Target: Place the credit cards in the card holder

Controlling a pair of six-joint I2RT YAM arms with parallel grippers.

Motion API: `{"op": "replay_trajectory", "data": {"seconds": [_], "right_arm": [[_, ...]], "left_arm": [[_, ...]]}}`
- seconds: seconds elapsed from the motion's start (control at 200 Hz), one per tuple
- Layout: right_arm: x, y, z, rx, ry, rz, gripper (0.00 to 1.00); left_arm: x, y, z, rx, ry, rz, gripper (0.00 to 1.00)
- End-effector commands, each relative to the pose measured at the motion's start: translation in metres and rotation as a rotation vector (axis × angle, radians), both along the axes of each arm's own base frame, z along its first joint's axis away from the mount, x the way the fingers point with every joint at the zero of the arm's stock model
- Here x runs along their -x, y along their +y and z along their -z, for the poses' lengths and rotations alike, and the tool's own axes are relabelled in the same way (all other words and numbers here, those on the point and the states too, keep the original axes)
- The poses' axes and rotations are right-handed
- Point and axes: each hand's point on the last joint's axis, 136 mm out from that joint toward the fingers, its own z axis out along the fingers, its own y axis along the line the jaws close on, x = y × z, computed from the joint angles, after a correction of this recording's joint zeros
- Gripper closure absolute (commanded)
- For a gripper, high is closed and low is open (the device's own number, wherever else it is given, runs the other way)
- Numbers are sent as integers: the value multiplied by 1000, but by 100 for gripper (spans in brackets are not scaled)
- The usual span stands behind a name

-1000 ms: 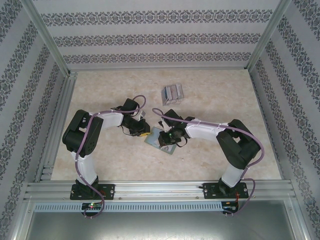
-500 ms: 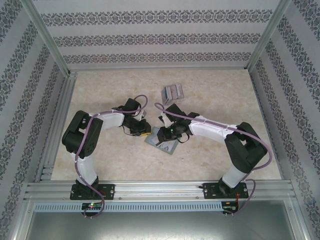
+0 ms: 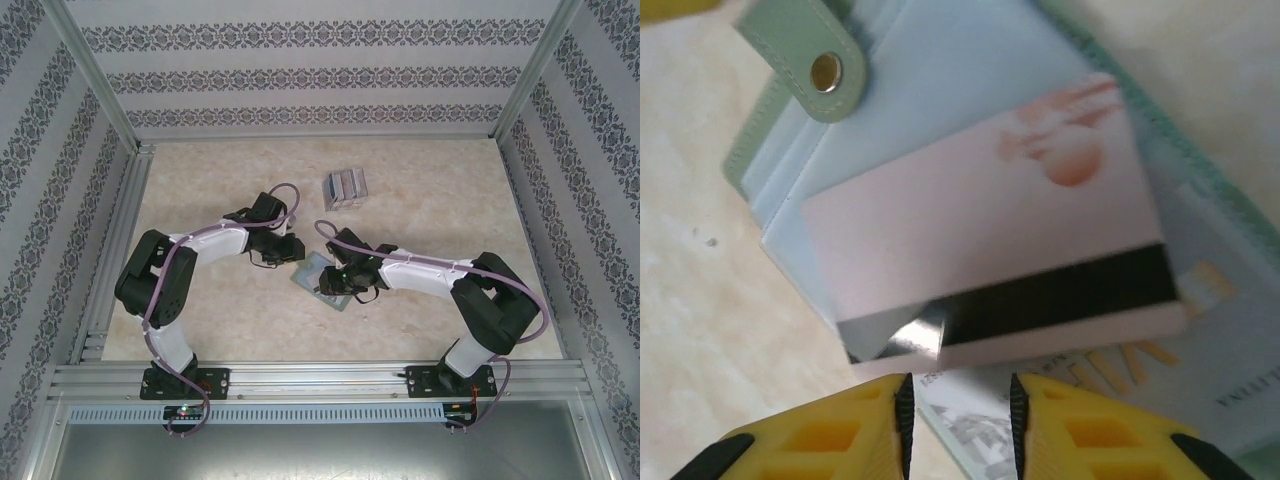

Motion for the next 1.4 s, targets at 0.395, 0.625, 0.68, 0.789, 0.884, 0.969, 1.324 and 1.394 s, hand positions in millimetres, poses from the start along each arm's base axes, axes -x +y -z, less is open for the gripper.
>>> {"op": "replay_trajectory", "data": {"seconds": [0.395, 0.625, 0.68, 0.789, 0.884, 0.969, 1.324, 1.394], "right_arm": [[-31, 11, -4, 128, -132, 66, 62], [-24, 24, 7, 153, -117, 2, 67], [-22, 25, 12, 159, -101, -8, 67], [-14, 21, 20, 178, -77, -38, 67], [-3, 17, 23, 180, -58, -67, 67], [6, 8, 24, 187, -52, -94, 67], [7, -5, 27, 220, -67, -264, 67], [4, -1, 26, 220, -87, -321, 68]], "left_arm": [[-1, -32, -19, 36, -38, 53, 72], [2, -28, 19, -21, 37, 37, 74], [4, -28, 27, -23, 56, 31, 74], [7, -21, 43, -65, 85, 17, 75], [5, -13, 50, -91, 91, 5, 76], [4, -7, 56, -107, 99, -5, 76], [2, -7, 62, -93, 107, 0, 76], [2, -8, 62, -91, 107, 1, 76]]}}
